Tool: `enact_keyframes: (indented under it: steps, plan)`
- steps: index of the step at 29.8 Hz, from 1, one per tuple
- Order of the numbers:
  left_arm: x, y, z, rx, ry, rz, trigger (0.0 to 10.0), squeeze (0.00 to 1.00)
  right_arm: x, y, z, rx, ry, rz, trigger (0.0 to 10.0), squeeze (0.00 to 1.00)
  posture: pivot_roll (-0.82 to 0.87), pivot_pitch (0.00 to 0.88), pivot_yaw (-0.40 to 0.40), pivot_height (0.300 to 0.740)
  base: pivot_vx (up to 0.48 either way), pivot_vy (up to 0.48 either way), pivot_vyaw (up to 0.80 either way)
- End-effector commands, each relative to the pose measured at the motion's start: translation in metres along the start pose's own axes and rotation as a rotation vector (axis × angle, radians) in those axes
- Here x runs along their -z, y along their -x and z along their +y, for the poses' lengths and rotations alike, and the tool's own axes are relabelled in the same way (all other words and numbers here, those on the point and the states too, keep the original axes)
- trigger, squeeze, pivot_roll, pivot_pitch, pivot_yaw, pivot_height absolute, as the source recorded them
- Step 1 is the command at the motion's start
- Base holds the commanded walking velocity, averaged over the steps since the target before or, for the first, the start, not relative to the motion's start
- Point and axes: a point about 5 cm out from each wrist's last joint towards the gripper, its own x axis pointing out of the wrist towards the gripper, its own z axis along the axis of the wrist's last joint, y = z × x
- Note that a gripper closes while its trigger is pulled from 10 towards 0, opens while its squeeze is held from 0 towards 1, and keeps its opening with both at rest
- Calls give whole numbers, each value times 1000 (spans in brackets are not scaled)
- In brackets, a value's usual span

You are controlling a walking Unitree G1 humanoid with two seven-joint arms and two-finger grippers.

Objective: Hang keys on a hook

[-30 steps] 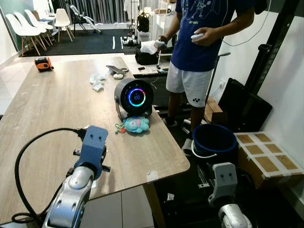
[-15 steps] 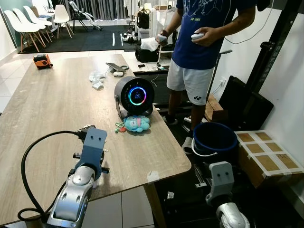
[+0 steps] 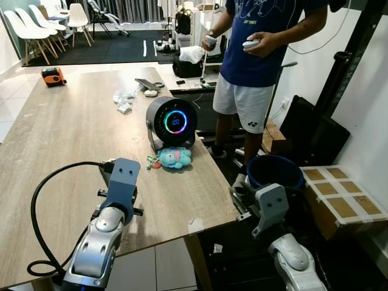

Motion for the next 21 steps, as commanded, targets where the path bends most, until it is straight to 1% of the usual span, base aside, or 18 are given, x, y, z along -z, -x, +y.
enact_keyframes:
  steps: [1, 4, 5, 6, 7, 9, 10, 12, 13, 14, 15, 18, 21]
  plan:
    - [6, -3, -3, -18, 2, 31, 10000, 0, 3, 0, 8, -39, -27, 19, 10000, 0, 57, 134, 33, 740, 0, 0, 0]
    - [7, -6, -3, -32, 2, 40, 10000, 0, 3, -2, 13, -59, -36, 16, 10000, 0, 56, 137, 32, 740, 0, 0, 0]
    - [7, -9, -2, -49, 1, 48, 10000, 0, 3, -4, 19, -82, -46, 15, 10000, 0, 59, 148, 27, 740, 0, 0, 0]
    - [7, -9, -2, -49, 1, 48, 10000, 0, 3, -4, 19, -82, -46, 15, 10000, 0, 59, 148, 27, 740, 0, 0, 0]
    - [7, -12, -1, -71, 0, 52, 10000, 0, 3, -7, 23, -100, -53, 14, 10000, 0, 60, 153, 24, 740, 0, 0, 0]
    - [7, -12, -1, -71, 0, 52, 10000, 0, 3, -7, 23, -100, -53, 14, 10000, 0, 60, 153, 24, 740, 0, 0, 0]
    - [7, -16, 5, -110, -8, 61, 10000, 0, 0, -11, 31, -135, -70, 9, 10000, 0, 64, 159, 21, 740, 0, 0, 0]
    - [7, -17, 11, -128, -15, 66, 10000, 0, -3, -13, 36, -161, -82, 2, 10000, 0, 66, 165, 21, 740, 0, 0, 0]
    - [7, -17, 11, -128, -15, 66, 10000, 0, -3, -13, 36, -161, -82, 2, 10000, 0, 66, 165, 21, 740, 0, 0, 0]
    - [7, -17, 16, -133, -17, 67, 10000, 0, -4, -13, 41, -182, -91, -1, 10000, 0, 67, 168, 19, 740, 0, 0, 0]
    - [7, -17, 16, -133, -17, 67, 10000, 0, -4, -13, 41, -182, -91, -1, 10000, 0, 67, 168, 19, 740, 0, 0, 0]
    - [10, -15, 23, -149, -25, 73, 10000, 0, -4, -12, 47, -216, -103, 4, 10000, 0, 73, 169, 16, 740, 0, 0, 0]
    - [12, -15, 24, -158, -28, 78, 10000, 0, -3, -12, 49, -225, -105, 8, 10000, 0, 77, 170, 14, 740, 0, 0, 0]
